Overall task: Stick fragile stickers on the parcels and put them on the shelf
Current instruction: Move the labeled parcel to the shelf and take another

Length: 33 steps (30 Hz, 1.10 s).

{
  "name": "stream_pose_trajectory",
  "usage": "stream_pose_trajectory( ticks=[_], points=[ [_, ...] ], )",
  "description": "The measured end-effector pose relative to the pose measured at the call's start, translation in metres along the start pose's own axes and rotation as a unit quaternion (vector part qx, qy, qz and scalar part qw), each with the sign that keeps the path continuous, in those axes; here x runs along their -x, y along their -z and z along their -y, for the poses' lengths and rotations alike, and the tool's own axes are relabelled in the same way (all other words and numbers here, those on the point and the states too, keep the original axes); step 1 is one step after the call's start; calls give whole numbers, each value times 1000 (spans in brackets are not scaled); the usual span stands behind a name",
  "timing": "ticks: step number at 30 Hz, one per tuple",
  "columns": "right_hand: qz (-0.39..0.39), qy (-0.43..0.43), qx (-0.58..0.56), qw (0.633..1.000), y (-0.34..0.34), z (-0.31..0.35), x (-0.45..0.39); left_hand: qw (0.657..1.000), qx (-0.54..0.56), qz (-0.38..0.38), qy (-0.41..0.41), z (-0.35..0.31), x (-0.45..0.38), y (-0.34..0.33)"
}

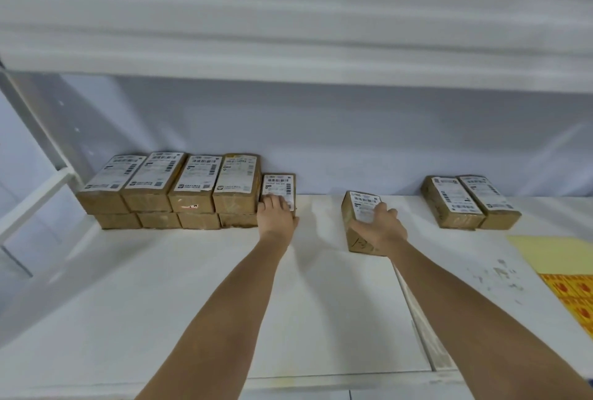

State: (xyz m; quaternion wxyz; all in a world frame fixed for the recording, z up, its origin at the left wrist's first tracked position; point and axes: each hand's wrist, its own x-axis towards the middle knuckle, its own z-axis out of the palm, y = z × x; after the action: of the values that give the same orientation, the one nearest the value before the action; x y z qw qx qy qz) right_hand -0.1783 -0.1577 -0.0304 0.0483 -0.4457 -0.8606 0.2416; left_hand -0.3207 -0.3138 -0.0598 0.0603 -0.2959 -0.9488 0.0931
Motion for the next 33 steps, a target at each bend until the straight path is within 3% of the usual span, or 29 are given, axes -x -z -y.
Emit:
stream_pose_trajectory(
  ticks=[7, 11, 13, 17, 23, 28, 33],
  points=[
    [4, 0, -9, 1000, 3, -3, 11, 1000, 18, -9, -4, -2, 2, 5],
    [-8, -12, -22, 1000, 6, -8, 22, 987, 139, -37, -70, -31, 17, 24],
    [-23, -4, -15, 1000, 6, -9, 30, 966, 239, -25, -92, -52, 24, 36],
    [-67, 14, 2, 998, 8, -21, 45, 892, 439, 74, -80, -95, 35, 56],
    [-108, 9, -15, 994, 20, -58, 72, 852, 498, 120, -108, -143, 50, 60],
    [-135, 2, -36, 990, 28, -98, 92, 766, 608, 164, -125, -185, 60, 39],
    [-128, -28, -127, 983, 40, -132, 101, 746, 626, 180, -139, -214, 63, 36]
  ],
)
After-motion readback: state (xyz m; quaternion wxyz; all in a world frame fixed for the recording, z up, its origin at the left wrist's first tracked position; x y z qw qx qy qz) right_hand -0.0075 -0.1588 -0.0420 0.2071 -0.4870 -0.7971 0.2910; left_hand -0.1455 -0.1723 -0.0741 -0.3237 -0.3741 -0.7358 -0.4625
